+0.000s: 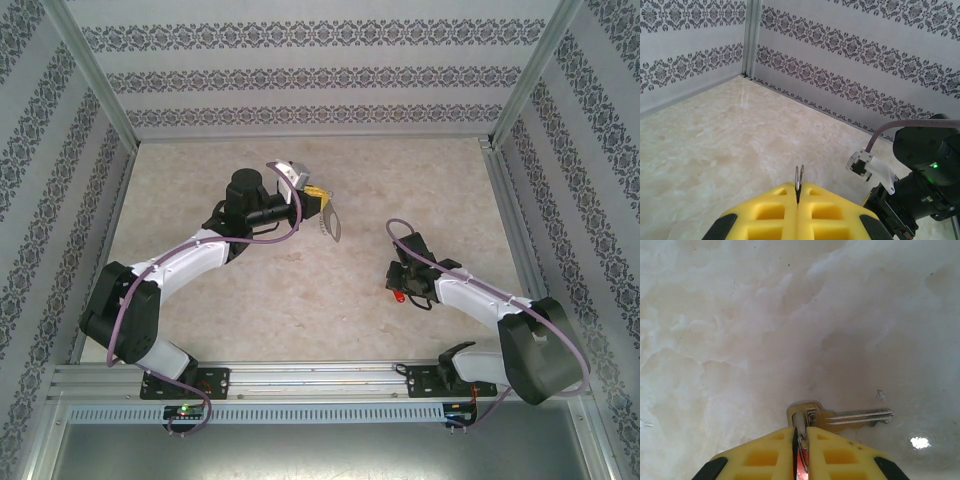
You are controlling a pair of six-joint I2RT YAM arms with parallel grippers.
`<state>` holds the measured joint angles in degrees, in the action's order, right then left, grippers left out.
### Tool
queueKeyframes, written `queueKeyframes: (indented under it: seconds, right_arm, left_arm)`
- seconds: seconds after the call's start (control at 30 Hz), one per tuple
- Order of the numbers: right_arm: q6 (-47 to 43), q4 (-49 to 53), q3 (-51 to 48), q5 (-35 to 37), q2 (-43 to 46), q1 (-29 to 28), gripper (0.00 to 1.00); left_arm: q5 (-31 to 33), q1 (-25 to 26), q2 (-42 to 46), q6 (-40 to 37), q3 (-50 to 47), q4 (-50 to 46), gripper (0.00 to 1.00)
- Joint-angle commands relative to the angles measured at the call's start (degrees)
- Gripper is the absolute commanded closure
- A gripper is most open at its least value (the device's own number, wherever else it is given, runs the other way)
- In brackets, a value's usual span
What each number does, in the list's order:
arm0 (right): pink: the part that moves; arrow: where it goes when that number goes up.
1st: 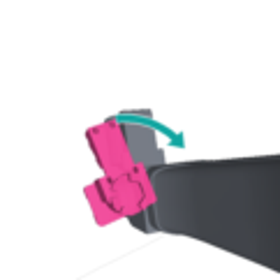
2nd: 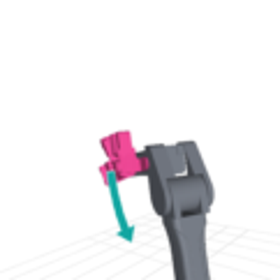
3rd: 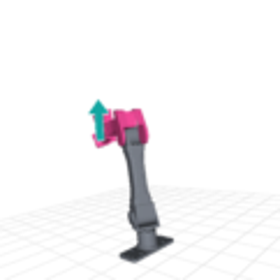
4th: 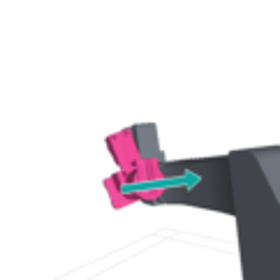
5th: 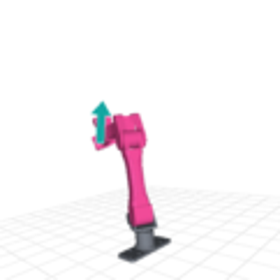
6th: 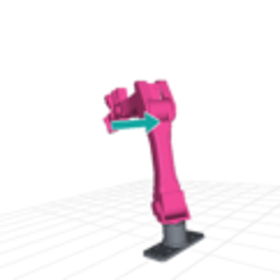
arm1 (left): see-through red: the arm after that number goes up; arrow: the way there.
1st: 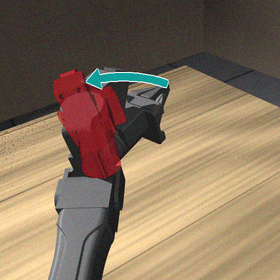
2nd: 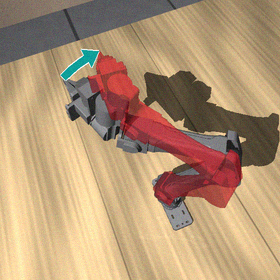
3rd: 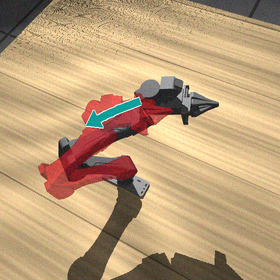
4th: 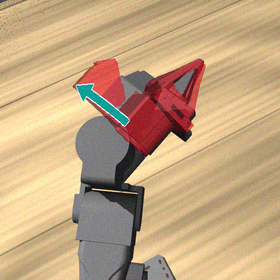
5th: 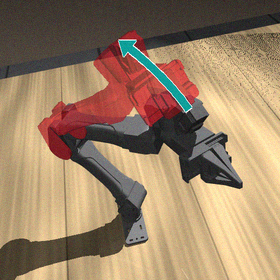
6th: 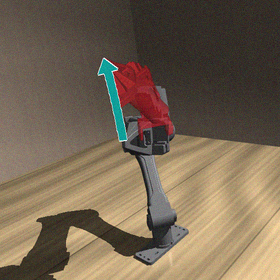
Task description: Put the keys on the keyring
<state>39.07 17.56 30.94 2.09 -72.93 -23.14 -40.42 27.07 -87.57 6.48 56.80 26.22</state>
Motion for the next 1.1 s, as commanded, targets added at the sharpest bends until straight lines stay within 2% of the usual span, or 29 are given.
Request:
queueKeyframes:
  seconds: [0.0, 0.3, 0.4, 0.53, 1.07]
  right_arm:
    - [0.09, 1.04, -0.62, 0.62, 0.77, -0.51, 0.87]
    - [-0.04, 1.32, -0.7, 0.64, 0.86, -0.59, 0.91]
    - [-0.22, 1.48, -0.62, 0.6, 0.86, -0.65, 0.84]
    - [-0.13, 1.5, -0.75, 0.69, 1.01, -0.59, 0.83]
    - [-0.71, 1.69, -0.53, 0.37, 0.86, -0.6, 0.89]
  left_arm:
    - [-1.46, 0.67, 0.6, 0.79, 0.44, 3.81, 1.0]
    - [-1.67, 0.62, 0.69, 0.86, 0.42, 3.93, 1.0]
    - [-1.66, 0.64, 0.66, 0.81, 0.43, 3.94, 1.0]
    - [-1.75, 0.62, 0.64, 0.9, 0.49, 4.04, 1.0]
    - [-1.98, 0.69, 0.77, 0.92, 0.43, 4.32, 1.0]
